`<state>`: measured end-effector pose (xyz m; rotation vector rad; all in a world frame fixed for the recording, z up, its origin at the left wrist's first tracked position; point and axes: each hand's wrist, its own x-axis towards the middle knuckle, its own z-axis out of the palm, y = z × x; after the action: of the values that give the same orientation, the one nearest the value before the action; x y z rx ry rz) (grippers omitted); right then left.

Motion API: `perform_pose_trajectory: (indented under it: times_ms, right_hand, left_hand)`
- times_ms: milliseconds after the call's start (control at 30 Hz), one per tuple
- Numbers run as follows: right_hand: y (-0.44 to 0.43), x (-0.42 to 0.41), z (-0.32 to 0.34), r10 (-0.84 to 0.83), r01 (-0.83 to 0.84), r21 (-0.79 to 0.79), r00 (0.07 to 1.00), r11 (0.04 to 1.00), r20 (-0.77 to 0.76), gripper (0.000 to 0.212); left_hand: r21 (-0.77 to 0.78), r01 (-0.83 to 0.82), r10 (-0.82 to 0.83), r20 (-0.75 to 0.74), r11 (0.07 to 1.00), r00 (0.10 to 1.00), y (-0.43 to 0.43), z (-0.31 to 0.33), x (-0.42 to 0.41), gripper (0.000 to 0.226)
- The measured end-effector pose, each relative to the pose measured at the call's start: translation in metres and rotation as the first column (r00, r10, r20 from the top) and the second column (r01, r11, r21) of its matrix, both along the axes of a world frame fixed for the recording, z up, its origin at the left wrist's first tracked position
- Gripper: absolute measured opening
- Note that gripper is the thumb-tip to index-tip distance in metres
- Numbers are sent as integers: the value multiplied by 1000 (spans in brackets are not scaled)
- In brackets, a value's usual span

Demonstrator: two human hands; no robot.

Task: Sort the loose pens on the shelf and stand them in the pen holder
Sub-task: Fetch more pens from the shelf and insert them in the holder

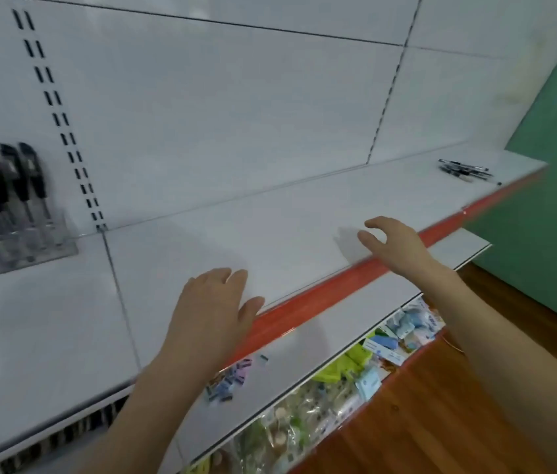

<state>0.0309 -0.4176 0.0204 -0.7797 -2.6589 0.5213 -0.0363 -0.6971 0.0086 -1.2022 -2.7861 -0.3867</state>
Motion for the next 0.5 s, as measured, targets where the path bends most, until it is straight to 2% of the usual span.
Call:
perform_pose_trajectory:
  times_ms: [300, 500]
  right_hand:
    - [165, 131, 7, -151, 151, 5, 988, 988, -32, 43]
    - [243, 171, 2, -223, 223, -10, 974, 975, -49, 43]
  left_hand:
    - [17, 242, -240, -62, 970, 969, 209, 2, 74, 49]
    - [49, 356, -353, -60, 933, 934, 319, 0, 106, 56]
